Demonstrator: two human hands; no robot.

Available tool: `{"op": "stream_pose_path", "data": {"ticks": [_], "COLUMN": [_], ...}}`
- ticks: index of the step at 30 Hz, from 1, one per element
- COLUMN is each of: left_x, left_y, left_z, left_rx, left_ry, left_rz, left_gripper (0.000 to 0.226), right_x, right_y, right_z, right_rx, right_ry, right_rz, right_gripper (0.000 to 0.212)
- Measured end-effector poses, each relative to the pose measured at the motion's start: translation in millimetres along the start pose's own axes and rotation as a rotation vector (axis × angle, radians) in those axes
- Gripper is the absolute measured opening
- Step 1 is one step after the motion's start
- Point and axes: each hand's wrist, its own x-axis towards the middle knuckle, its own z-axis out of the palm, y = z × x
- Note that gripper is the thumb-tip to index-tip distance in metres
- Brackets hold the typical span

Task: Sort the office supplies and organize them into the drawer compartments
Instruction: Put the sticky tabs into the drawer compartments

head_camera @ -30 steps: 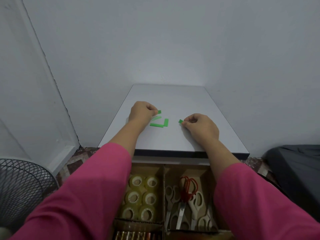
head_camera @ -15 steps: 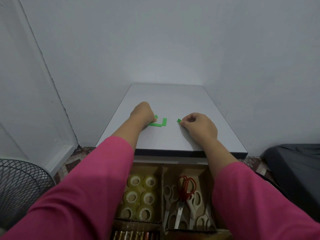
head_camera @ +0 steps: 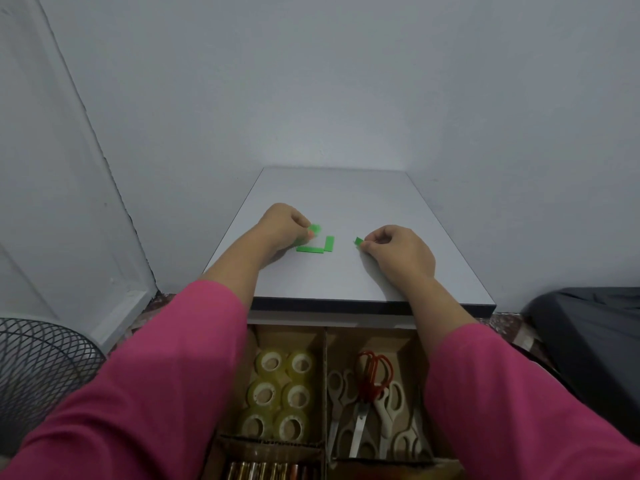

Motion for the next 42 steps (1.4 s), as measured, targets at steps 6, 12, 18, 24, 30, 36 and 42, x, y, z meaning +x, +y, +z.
{"op": "stream_pose_path", "data": {"ticks": [6, 12, 18, 24, 30, 36, 42], "left_x": [-22, -27, -31, -27, -26, -24, -28], "left_y": [2, -20, -31, -31, -32, -33, -33], "left_z": [-10, 1, 1, 2, 0, 0, 0], "left_rx": [0.233, 0.197, -0.205, -0.224, -0.226, -0.202, -0.15], "left_ry": [-0.15, 0.04, 0.161, 0.168, 0.202, 0.206, 0.178], "left_rz": [0.036, 0.126, 0.153, 0.163, 0.162, 0.17, 0.174], "left_gripper": [0.018, 0.011, 0.016, 0.018, 0.016, 0.021, 0.022], "right_x": [-1, -3, -9, -9, 9, 21, 16], "right_y": [-2, -4, -9, -23, -57, -75, -77], "right_z": [-1, -3, -4, 6, 38, 43, 21], "right_rx": [-0.011, 0.022, 0.039, 0.179, 0.005, -0.238, -0.396], "right_ry": [-0.001, -0.006, -0.049, -0.062, -0.094, -0.128, -0.316], "right_rz": [-0.003, 0.001, -0.038, 0.018, 0.161, 0.238, 0.197], "right_gripper": [0.013, 0.013, 0.013, 0.017, 0.027, 0.028, 0.049]}}
